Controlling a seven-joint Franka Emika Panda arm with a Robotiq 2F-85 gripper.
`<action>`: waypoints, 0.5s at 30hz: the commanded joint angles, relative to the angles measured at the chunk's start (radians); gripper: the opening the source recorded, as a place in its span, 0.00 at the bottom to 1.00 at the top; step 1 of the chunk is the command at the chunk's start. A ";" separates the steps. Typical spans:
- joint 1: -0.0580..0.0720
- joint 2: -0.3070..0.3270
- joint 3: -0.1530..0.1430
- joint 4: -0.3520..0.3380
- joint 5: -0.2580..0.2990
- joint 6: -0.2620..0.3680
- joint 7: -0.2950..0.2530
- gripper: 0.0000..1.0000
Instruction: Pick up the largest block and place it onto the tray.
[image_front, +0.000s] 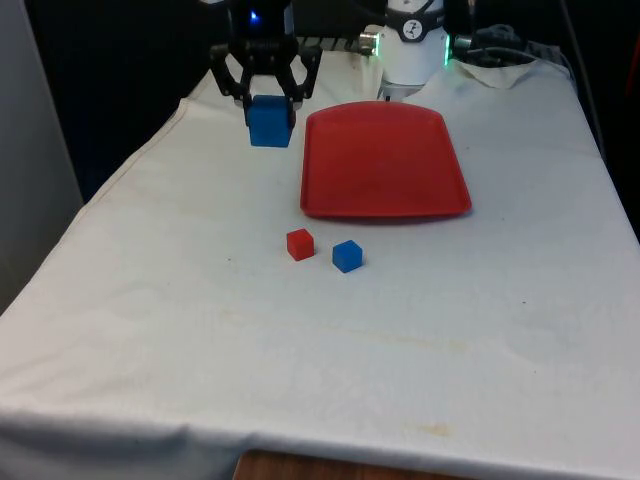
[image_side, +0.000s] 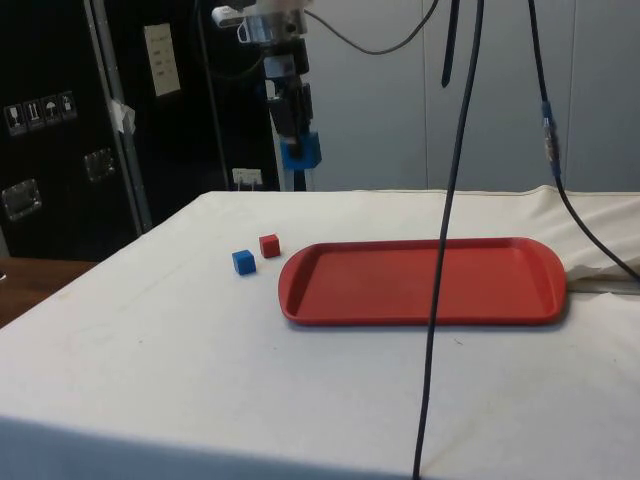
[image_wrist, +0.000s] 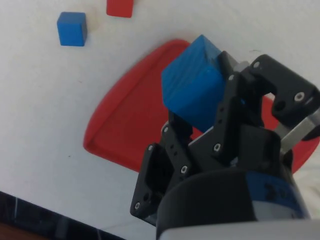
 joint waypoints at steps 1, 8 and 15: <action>0.028 -0.016 -0.024 -0.033 -0.012 0.021 -0.011 0.00; 0.036 -0.026 -0.027 -0.036 -0.046 0.023 -0.015 0.00; 0.041 -0.035 -0.023 -0.038 -0.077 0.027 -0.016 0.00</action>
